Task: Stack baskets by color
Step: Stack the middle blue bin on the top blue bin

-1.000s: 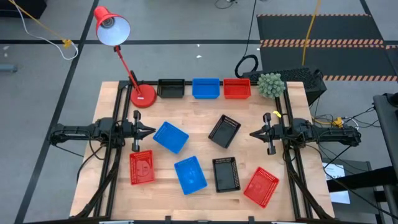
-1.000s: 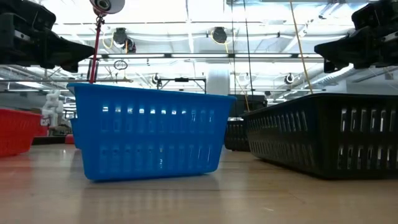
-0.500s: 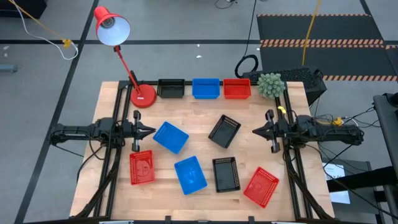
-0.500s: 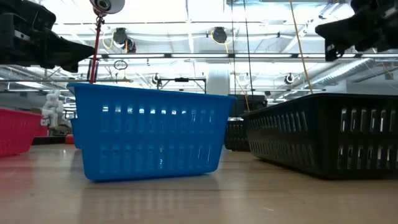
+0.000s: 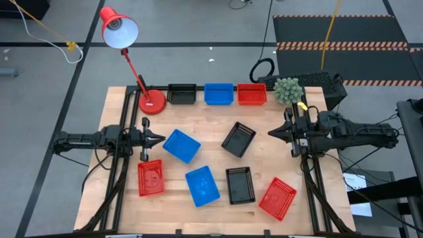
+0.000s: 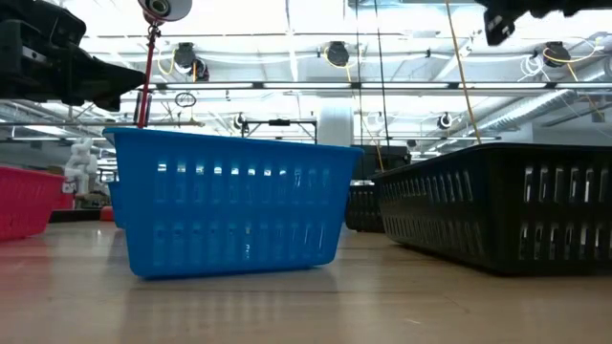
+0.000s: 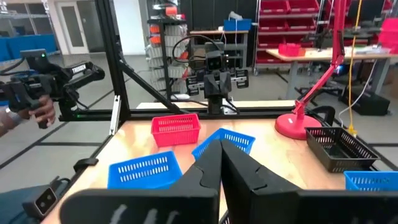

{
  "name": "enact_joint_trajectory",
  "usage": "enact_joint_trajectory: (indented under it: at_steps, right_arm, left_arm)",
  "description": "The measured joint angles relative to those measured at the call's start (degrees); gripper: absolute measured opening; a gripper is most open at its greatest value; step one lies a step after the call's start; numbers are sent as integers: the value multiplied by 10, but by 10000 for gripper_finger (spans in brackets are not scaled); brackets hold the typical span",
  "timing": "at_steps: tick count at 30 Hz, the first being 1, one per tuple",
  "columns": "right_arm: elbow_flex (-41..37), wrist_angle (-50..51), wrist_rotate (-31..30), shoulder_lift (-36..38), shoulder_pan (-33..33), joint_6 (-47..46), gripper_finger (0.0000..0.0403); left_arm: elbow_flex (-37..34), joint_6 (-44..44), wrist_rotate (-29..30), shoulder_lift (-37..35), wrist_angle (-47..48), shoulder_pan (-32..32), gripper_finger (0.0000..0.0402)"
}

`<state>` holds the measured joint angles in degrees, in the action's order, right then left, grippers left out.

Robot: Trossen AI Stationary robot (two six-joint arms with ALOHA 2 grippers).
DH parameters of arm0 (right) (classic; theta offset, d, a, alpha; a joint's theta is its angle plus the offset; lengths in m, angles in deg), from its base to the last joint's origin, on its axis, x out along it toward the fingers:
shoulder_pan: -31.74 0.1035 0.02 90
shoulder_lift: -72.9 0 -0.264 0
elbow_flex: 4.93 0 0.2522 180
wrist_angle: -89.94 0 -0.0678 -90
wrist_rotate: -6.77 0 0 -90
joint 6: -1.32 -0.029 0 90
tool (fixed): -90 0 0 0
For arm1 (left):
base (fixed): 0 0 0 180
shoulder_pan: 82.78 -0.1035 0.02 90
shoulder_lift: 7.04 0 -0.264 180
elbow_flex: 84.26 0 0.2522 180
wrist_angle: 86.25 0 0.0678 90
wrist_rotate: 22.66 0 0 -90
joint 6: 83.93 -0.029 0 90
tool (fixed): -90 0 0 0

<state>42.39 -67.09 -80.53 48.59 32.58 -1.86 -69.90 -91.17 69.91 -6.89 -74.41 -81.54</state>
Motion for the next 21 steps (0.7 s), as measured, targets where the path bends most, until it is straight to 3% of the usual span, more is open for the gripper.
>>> enact_joint_trajectory:
  at_steps: [21]
  right_arm:
    - [280, 211, -1, -162, -13, -52, 0]
  left_arm:
    - [0, 0, 0, 0, 0, 0, 31]
